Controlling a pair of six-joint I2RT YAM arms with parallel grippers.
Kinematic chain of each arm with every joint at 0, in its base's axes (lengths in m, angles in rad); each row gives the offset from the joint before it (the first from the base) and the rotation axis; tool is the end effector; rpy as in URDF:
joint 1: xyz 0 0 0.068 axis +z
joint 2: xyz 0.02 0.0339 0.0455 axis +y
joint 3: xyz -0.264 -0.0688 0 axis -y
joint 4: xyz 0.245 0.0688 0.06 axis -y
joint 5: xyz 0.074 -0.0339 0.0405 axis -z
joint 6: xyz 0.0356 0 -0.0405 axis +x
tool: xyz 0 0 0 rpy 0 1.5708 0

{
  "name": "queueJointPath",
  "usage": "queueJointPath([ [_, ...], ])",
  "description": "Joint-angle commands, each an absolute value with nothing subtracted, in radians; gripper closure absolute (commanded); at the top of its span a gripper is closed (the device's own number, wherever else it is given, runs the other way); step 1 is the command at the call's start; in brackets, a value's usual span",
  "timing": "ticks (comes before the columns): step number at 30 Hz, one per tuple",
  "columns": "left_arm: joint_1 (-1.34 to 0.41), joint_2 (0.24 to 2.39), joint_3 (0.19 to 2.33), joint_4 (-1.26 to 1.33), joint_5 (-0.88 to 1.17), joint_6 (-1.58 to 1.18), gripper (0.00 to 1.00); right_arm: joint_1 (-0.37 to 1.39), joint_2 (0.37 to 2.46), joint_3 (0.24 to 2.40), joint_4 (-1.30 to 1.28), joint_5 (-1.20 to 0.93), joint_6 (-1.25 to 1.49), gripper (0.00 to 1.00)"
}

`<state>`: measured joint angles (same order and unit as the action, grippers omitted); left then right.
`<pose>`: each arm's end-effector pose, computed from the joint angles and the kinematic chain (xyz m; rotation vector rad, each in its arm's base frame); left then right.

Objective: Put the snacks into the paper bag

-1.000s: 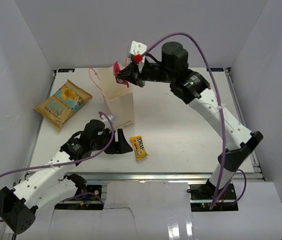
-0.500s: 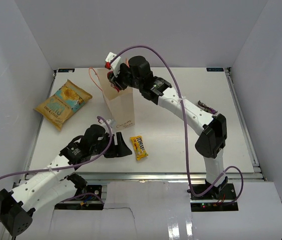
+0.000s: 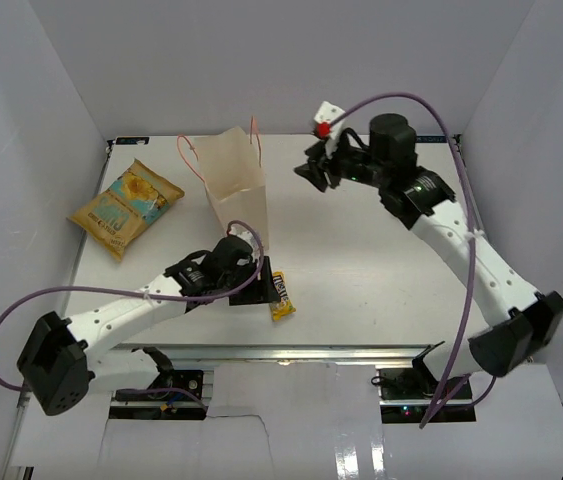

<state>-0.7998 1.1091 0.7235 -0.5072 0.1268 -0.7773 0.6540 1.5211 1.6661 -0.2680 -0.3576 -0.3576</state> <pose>0.1505 -0.1613 0.2282 0.0889 2.6421 -0.7793 0.2680 0.2211 0.4588 -1.0562 1.3491 0.5233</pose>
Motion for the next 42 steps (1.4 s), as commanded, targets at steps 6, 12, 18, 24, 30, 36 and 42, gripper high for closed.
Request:
queueJointPath([
  [6, -0.887, 1.466, 0.955, -0.552, -0.052, -0.877, 0.27, 0.318, 1.244, 1.119, -0.359, -0.486, -0.377, 0.46],
  [12, -0.907, 1.649, 1.04, -0.633, -0.07, -0.888, 0.28, 0.201, 1.134, 0.954, -0.36, -0.523, -0.382, 0.38],
  [18, -0.926, 1.716, 1.08, -0.712, -0.117, -0.877, 0.5, 0.141, 1.12, 0.902, -0.36, -0.561, -0.348, 0.37],
  [24, -1.005, 1.657, 1.13, -0.742, -0.176, -0.821, 0.76, 0.117, 1.123, 0.913, -0.377, -0.581, -0.348, 0.37],
  [30, -1.049, 1.386, 1.215, -0.765, -0.265, -0.732, 0.82, 0.104, 1.134, 0.937, -0.382, -0.588, -0.365, 0.37],
  [36, -0.929, 1.357, 1.569, -0.96, -0.443, -0.603, 0.82, 0.081, 1.166, 0.965, -0.38, -0.592, -0.379, 0.37],
  [42, -0.585, 1.503, 1.893, -1.003, -0.335, -0.422, 0.81, 0.066, 1.184, 0.994, -0.382, -0.601, -0.383, 0.37],
])
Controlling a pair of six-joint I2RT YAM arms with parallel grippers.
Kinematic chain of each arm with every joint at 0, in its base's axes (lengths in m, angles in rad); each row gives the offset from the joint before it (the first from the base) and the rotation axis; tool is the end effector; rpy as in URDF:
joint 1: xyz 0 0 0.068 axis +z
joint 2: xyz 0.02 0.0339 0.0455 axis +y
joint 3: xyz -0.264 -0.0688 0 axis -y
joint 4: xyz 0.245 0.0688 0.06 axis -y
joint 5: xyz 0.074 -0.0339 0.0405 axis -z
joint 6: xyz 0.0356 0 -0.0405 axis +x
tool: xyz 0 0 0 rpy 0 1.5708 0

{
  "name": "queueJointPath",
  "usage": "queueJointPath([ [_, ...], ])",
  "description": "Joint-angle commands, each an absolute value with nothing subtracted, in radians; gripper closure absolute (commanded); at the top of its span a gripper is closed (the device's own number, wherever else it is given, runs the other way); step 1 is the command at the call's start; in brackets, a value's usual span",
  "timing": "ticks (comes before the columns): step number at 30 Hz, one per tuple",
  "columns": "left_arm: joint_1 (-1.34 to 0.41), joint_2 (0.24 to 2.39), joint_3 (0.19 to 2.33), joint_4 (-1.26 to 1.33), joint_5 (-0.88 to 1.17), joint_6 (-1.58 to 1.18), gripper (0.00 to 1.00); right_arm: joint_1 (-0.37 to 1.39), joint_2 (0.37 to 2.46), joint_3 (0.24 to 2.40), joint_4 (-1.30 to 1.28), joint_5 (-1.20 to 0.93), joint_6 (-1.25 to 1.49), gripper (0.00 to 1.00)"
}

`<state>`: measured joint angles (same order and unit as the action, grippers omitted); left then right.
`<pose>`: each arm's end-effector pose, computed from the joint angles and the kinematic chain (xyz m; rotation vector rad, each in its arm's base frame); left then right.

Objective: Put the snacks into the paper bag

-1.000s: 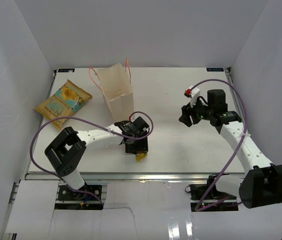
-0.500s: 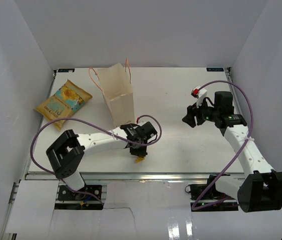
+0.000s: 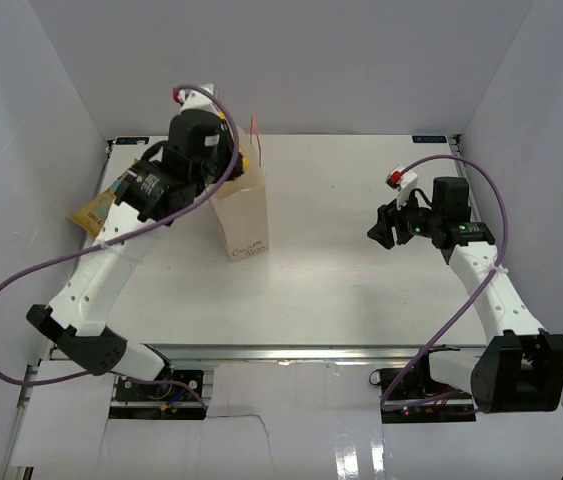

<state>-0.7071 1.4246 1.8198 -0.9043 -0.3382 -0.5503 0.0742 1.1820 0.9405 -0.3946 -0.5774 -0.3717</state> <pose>0.2194 -0.1719 0.4719 -0.0446 2.0756 -0.4279 0.2535 0.0383 0.2958 -0.7720 1.9804 0.4602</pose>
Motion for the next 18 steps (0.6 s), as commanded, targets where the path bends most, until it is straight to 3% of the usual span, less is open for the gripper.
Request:
queueJointPath([
  [1, -0.565, 1.558, 1.96, -1.017, -0.336, -0.39, 0.8, 0.061, 1.183, 0.996, -0.382, -0.6, -0.388, 0.37],
  [9, -0.413, 1.75, 2.108, -0.973, -0.267, -0.356, 0.77, 0.044, 1.198, 0.996, -0.382, -0.571, -0.388, 0.37],
  [12, -0.402, 1.808, 2.149, -0.974, -0.261, -0.376, 0.66, 0.04, 1.225, 1.002, -0.383, -0.523, -0.382, 0.36],
  [13, -0.402, 1.816, 2.158, -0.973, -0.256, -0.379, 0.53, 0.037, 1.236, 1.005, -0.382, -0.478, -0.371, 0.35],
  [16, -0.402, 1.832, 2.198, -0.976, -0.238, -0.388, 0.29, 0.031, 1.298, 1.032, -0.382, -0.347, -0.357, 0.27],
  [18, -0.402, 1.822, 2.212, -0.974, -0.227, -0.39, 0.23, 0.025, 1.351, 1.049, -0.385, -0.309, -0.397, 0.21],
])
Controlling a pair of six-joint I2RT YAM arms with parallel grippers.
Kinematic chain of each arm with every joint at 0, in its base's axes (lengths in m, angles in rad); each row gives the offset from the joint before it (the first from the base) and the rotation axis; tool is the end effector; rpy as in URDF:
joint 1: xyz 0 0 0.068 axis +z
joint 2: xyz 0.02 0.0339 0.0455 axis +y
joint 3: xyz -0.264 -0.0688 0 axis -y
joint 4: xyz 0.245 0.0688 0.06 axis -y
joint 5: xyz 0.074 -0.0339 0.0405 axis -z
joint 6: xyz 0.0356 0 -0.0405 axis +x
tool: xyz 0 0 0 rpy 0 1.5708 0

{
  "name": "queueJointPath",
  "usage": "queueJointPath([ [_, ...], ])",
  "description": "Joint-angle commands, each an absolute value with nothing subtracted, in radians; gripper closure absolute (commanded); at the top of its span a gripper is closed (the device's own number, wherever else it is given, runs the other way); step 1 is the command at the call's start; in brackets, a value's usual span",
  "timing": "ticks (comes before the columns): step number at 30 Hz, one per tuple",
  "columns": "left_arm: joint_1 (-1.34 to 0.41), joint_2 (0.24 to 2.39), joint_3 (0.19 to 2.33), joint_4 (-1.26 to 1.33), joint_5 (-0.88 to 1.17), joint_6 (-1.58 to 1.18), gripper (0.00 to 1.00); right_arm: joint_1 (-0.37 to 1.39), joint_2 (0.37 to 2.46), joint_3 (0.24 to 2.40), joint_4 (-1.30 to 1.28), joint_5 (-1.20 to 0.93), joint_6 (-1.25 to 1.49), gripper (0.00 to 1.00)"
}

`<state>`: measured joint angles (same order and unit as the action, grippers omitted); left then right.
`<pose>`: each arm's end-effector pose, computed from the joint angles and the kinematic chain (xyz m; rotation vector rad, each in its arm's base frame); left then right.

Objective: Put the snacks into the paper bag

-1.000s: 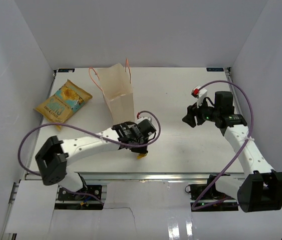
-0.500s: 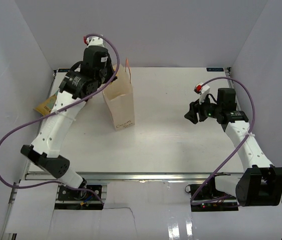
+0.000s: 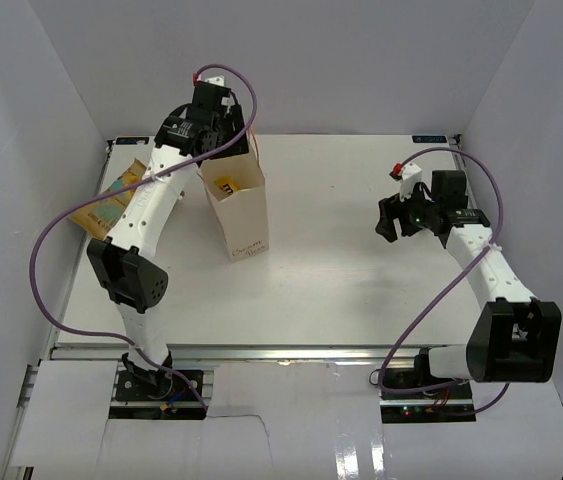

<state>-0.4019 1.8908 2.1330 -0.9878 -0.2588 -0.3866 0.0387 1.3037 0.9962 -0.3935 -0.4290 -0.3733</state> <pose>0.3774 -0.1505 0.4076 -0.1127 2.2857 -0.1097 0.2825 0.0258 0.2826 -0.6688 2.1107 0.3028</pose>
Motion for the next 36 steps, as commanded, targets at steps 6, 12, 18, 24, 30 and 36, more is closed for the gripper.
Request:
queueJointPath([
  [6, -0.402, 1.708, 2.203, -0.954, -0.126, -0.376, 0.17, -0.021, 1.514, 1.143, -0.448, -0.243, -0.763, 0.17],
  [12, -0.402, 1.412, 1.86, -0.807, -0.149, -0.39, 0.11, -0.09, 1.754, 1.331, -0.535, -0.213, -0.965, 0.21],
  [18, -0.4, 1.077, 1.493, -0.752, -0.239, -0.469, 0.06, -0.104, 1.992, 1.602, -0.638, -0.205, -1.071, 0.25],
  [24, -0.4, 0.931, 1.346, -0.796, -0.291, -0.558, 0.05, -0.104, 2.15, 1.778, -0.77, -0.259, -1.1, 0.33],
  [30, -0.4, 0.879, 1.284, -0.818, -0.318, -0.604, 0.04, -0.104, 2.187, 1.752, -0.782, -0.287, -1.078, 0.43],
  [36, -0.4, 0.907, 1.281, -0.815, -0.31, -0.609, 0.04, -0.106, 2.184, 1.717, -0.782, -0.313, -0.999, 0.66],
])
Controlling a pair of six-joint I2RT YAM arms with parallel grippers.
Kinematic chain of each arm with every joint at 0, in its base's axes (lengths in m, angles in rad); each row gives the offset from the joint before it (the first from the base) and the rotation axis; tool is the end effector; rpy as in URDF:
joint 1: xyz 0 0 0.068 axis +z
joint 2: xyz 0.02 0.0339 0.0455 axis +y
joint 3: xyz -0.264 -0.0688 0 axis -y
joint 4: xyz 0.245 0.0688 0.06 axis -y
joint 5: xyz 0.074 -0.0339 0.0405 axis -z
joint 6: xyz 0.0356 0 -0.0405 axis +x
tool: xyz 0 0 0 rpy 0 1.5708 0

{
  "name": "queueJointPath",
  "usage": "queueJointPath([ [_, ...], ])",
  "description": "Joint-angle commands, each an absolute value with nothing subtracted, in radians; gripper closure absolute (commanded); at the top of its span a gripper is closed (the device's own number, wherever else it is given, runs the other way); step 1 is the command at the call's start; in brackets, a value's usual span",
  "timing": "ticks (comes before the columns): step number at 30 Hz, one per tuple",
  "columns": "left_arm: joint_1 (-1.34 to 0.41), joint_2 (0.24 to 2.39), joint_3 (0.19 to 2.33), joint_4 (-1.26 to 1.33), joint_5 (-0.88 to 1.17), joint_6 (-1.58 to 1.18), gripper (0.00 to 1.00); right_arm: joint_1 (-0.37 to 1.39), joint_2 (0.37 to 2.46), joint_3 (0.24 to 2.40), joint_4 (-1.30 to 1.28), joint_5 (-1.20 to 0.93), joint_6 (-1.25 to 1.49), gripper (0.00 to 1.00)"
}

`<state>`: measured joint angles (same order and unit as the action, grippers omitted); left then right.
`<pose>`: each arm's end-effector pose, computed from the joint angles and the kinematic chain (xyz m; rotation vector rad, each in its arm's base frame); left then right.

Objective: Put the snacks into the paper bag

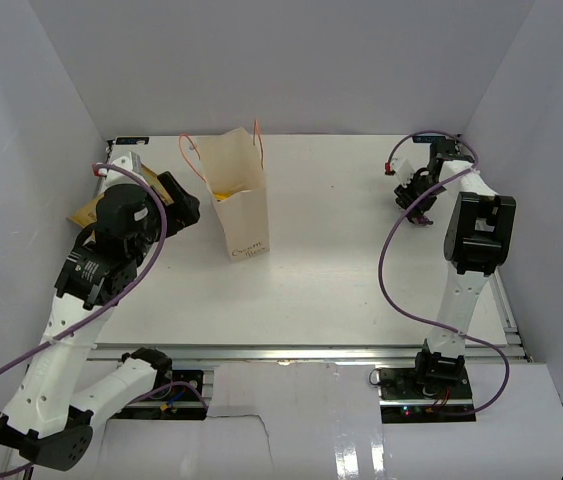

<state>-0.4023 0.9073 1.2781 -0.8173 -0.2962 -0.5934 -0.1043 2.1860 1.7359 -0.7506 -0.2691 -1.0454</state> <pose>0.1527 -0.0537 0.4195 -0.3787 1.9769 -0.3402 0.4567 -0.0383 0.1755 -1.2790 2.3643 0.0318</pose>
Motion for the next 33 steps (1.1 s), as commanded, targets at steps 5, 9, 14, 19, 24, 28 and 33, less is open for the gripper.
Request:
queueJointPath([
  [5, -0.4, 0.917, 1.247, -0.811, -0.325, -0.632, 0.04, -0.106, 2.039, 1.669, -0.823, -0.464, -0.911, 0.88],
  [9, -0.402, 0.914, 1.19, -0.813, -0.33, -0.667, 0.04, -0.065, 1.881, 1.715, -0.94, -0.79, -0.79, 0.91],
  [14, -0.4, 0.911, 1.164, -0.807, -0.362, -0.677, 0.04, 0.133, 1.729, 1.796, -0.823, -0.954, -0.579, 0.92],
  [19, -0.4, 0.904, 1.164, -0.81, -0.387, -0.661, 0.04, 0.398, 1.545, 1.792, -0.433, -0.862, -0.3, 0.92],
  [24, -0.4, 0.888, 1.138, -0.819, -0.385, -0.667, 0.07, 0.648, 1.639, 1.948, -0.266, -0.636, -0.21, 0.92],
  [28, -0.4, 0.862, 1.127, -0.841, -0.39, -0.676, 0.07, 0.739, 1.753, 2.012, -0.161, -0.366, -0.18, 0.92],
  [33, -0.4, 0.825, 1.114, -0.873, -0.4, -0.693, 0.07, 0.802, 1.871, 2.052, -0.071, -0.174, -0.227, 0.92],
])
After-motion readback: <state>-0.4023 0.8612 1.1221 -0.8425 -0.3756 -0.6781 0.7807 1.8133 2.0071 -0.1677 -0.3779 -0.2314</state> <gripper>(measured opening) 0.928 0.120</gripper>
